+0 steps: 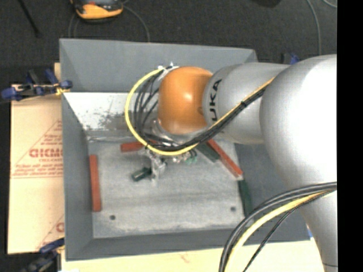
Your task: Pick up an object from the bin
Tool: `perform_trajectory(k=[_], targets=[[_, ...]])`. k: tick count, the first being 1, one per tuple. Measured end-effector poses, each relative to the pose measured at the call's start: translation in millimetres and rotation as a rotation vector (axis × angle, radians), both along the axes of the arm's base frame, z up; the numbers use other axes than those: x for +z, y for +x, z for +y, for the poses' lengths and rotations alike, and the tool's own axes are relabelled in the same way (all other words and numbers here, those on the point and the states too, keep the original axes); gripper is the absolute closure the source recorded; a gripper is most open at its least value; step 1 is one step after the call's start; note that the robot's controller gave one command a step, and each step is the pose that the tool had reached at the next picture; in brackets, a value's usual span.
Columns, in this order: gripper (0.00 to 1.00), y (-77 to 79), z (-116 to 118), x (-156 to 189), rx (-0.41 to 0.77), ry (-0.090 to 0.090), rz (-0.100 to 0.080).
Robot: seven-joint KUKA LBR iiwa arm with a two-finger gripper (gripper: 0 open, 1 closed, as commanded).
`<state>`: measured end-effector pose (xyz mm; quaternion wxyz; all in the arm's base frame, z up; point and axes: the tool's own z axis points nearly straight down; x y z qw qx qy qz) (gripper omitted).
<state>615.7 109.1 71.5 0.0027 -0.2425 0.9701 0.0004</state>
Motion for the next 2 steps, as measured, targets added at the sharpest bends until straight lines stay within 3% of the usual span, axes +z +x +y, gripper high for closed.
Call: perform_trajectory(k=[1,2], targets=[[1.0,0.0,0,0,-0.001,0.0,0.0],[1.0,-7.6,-18,135,0.033,-0.001,-0.001]])
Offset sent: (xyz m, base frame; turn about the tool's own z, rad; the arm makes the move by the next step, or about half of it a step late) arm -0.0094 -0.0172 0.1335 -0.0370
